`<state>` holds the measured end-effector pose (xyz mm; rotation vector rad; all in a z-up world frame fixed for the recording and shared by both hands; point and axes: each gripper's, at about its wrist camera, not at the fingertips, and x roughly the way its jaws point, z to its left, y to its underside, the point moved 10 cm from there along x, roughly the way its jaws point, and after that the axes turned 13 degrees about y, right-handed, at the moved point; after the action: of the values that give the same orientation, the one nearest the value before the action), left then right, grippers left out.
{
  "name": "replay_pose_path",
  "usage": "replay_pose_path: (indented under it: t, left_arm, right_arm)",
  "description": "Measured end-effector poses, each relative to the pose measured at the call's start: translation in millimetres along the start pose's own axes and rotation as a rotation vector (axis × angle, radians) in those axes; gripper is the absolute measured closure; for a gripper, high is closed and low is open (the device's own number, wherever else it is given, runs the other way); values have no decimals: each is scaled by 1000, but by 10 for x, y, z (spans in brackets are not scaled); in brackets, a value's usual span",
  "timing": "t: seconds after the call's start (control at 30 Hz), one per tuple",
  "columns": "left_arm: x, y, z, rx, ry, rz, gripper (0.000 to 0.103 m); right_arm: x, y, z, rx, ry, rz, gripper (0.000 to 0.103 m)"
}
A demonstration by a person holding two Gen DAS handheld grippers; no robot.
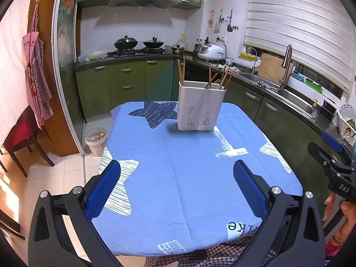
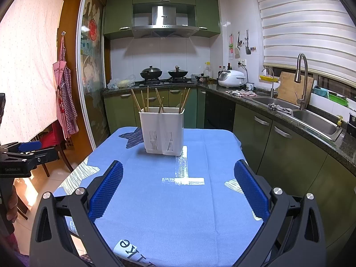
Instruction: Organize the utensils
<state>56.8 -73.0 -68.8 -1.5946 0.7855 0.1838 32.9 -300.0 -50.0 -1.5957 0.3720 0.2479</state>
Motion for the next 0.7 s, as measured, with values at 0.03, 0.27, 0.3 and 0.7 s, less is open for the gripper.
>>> replay_pose_path:
  t: [0.03,0.27,0.3,0.7]
  left_arm:
    - [17,9,-2,-4,5,8,6]
    - [84,26,-26,22,2,27,6]
    - [88,19,-31,27,1,22,6]
    - [98,-44,-5,75,-70,-6,9]
  right_arm:
    - [2,13,9,0,0,0,4]
    - [17,29,-1,-1,0,5,4]
    - [25,35,2,-1,0,6,4]
    - [75,57,-36,4,-2,22,4]
